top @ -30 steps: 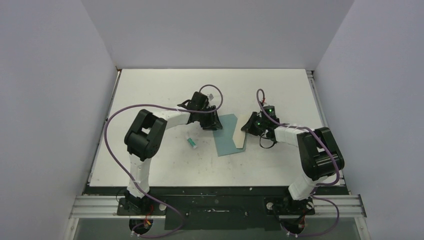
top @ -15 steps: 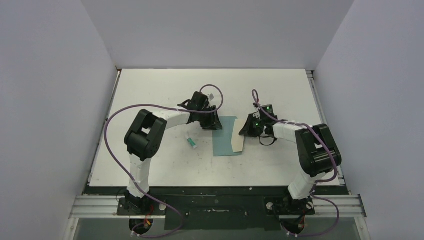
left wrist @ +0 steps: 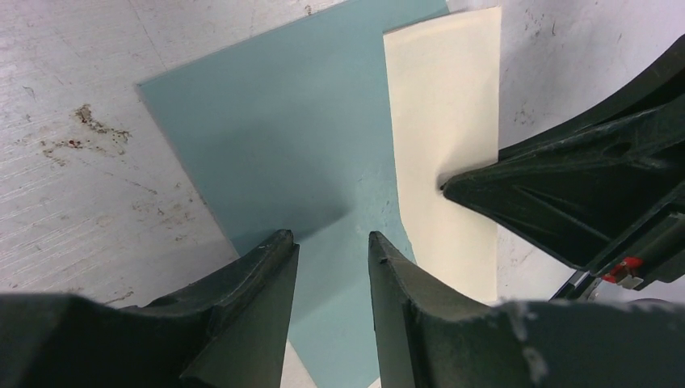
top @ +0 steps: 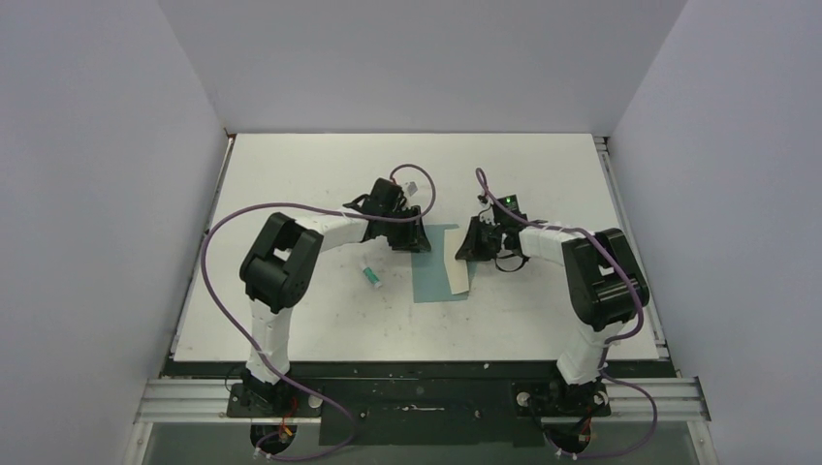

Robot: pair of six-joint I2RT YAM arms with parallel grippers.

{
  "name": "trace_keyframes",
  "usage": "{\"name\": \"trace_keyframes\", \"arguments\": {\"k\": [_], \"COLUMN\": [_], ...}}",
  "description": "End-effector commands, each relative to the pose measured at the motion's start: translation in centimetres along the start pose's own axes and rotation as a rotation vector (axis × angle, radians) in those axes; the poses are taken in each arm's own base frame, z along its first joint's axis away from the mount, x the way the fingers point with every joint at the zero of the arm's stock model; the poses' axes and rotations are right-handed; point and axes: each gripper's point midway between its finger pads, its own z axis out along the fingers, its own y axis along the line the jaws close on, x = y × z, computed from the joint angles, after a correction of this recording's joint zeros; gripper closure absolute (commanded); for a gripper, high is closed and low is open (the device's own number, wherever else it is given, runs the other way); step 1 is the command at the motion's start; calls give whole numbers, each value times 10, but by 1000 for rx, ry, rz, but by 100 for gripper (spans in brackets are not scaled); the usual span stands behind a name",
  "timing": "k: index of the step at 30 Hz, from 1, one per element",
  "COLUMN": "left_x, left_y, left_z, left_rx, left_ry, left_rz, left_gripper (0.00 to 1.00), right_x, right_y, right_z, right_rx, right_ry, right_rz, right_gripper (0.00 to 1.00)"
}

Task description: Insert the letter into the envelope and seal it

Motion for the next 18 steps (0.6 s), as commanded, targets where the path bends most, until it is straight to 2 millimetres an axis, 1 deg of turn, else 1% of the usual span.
{"name": "trace_keyframes", "arguments": {"k": [1,4,11,14,16,18], "left_x": [22,22,21,14,8,2], "left_y": [35,31,26,17,10,7], "left_z": [4,3,2,-5,-13,-22], "left_rx": [-110,-90,-67,-51,-41,-51], "left_ry": [35,31,22,4,-16,-30], "left_rz": [-25,-36,-48,-56,-65,-81], "left_gripper": [61,58,53,50,46,42], "right_x": [11,16,17,16,16,15], "right_y": [10,15,21,20,21,22], "right_z": [7,13,20,22,22,21], "right_rx": [3,-8,-24,-18,-17,-22], "right_ry": [26,43,52,47,36,24], "right_rz": [44,69,75,71,61,53], "right_gripper": [95,95,95,95,95,95]}}
